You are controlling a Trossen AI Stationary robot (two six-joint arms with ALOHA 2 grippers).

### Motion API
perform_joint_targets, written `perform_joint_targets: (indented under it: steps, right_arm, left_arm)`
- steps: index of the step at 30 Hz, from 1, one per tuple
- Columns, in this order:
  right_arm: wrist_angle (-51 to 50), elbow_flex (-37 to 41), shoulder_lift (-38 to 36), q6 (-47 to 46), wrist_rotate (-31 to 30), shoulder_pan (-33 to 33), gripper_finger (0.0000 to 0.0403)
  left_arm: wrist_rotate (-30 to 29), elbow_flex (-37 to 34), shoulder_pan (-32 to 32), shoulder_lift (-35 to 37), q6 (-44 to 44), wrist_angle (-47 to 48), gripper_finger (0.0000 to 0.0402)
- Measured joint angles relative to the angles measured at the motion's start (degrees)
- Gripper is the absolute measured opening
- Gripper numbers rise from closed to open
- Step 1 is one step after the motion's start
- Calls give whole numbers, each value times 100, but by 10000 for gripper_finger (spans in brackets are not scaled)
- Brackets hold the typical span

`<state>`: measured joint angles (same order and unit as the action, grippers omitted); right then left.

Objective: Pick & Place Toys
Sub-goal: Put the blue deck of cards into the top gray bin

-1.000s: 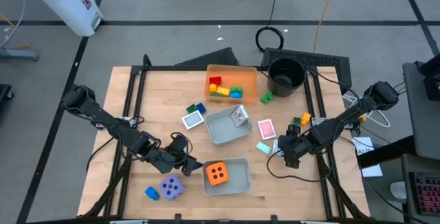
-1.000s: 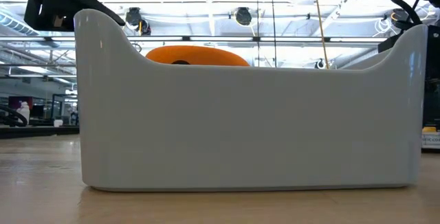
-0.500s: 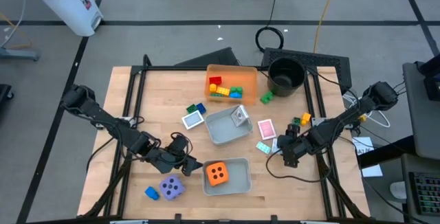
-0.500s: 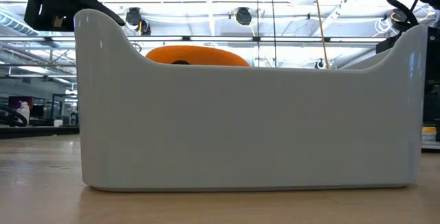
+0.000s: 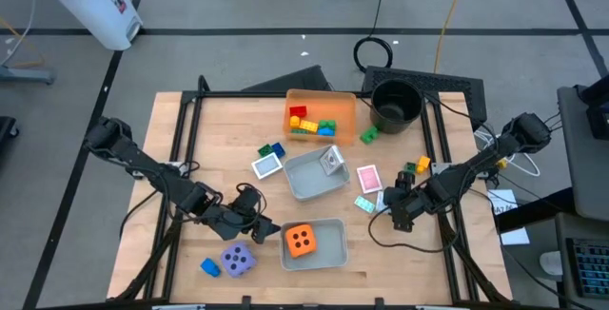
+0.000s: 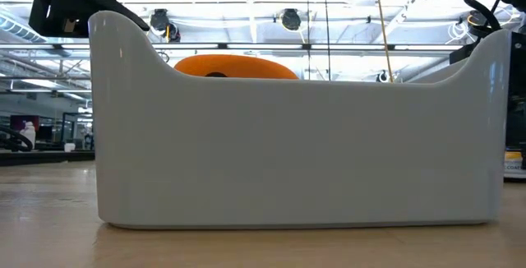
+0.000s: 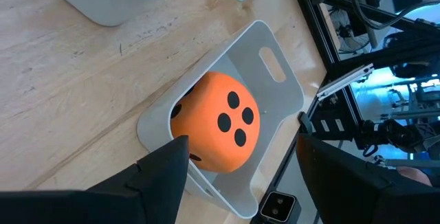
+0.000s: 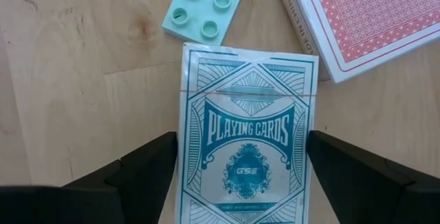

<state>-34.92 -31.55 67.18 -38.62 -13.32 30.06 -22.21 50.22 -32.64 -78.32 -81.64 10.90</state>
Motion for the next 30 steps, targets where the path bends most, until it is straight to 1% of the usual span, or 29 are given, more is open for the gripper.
perform_joint_targets:
  steps: [6, 10, 14, 18, 21, 23, 30]
  right_arm:
    - [-25, 10, 6, 36, 62, -8, 342]
    - [-120, 37, 17, 38, 288, -38, 361]
    - [-173, 26, 15, 80, 203, -147, 373]
    - [-170, 26, 11, 183, 154, -290, 374]
    - [-170, 22, 9, 183, 144, -430, 361]
    - [-172, 20, 9, 183, 140, -505, 346]
    - [-224, 11, 7, 187, 146, -654, 266]
  left_arm:
    - [0, 0, 0, 0, -1, 0, 271]
    - [1, 0, 0, 0, -1, 0, 271]
    - [-1, 0, 0, 0, -1, 0, 271]
    - [-1, 0, 0, 0, -1, 0, 271]
    - [-1, 0, 0, 0, -1, 0, 271]
    - [-1, 0, 0, 0, -1, 0, 271]
    - [-1, 0, 0, 0, -1, 1, 271]
